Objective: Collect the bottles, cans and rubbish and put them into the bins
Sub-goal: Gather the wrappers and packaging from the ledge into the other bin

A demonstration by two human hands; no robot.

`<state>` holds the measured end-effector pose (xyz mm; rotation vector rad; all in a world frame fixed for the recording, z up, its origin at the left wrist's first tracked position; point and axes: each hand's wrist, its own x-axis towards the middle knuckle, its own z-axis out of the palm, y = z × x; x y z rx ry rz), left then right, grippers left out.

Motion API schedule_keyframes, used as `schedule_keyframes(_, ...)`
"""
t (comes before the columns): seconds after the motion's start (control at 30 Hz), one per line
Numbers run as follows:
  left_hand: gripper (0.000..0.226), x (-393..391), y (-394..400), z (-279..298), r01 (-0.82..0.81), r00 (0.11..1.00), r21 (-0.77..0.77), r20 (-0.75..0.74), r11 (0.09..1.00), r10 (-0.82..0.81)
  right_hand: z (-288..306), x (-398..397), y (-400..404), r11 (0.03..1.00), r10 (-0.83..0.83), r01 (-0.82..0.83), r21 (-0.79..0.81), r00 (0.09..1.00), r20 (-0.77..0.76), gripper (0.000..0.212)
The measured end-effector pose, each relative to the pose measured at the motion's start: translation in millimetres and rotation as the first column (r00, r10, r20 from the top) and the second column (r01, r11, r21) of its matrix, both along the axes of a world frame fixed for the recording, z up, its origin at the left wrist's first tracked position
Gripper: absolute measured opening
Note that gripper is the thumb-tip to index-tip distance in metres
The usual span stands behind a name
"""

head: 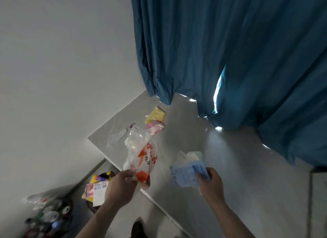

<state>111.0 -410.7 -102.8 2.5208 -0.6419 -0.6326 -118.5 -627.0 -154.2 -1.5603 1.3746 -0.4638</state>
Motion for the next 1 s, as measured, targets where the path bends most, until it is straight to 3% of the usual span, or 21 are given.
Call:
schedule_keyframes(0.3, 0.013, -31, 99, 29, -0.211, 0.977, 0.012, 0.011, 0.977, 0.211, 29, 14, 52, 0.985, 0.168, -0.170, 0.007, 0.983, 0.076, 0.012)
schedule_keyframes(0.6, 0.012, -12, 261, 24, -0.484, 0.875, 0.006, 0.000, 0.875, 0.484, 37, 93, 151, 0.935, 0.344, -0.351, 0.038, 0.929, 0.135, 0.010)
schedule_keyframes(0.73, 0.008, 10, 325, 26, -0.508, 0.861, 0.036, -0.008, 0.861, 0.508, 37, 118, 201, 0.921, 0.385, -0.390, 0.018, 0.914, 0.125, 0.010)
schedule_keyframes(0.87, 0.015, 25, 371, 18, -0.509, 0.856, -0.017, -0.112, 0.860, 0.505, 37, 136, 249, 0.924, 0.382, -0.383, -0.006, 0.919, 0.097, 0.009)
schedule_keyframes(0.93, 0.002, 32, 388, 8, -0.476, 0.874, 0.028, -0.097, 0.879, 0.476, 37, 142, 269, 0.926, 0.376, -0.376, -0.009, 0.922, 0.091, 0.008)
schedule_keyframes(1.0, 0.009, 37, 400, 1, -0.434, 0.892, 0.085, -0.098, 0.897, 0.441, 36, 143, 288, 0.925, 0.378, -0.379, 0.009, 0.923, 0.069, 0.009)
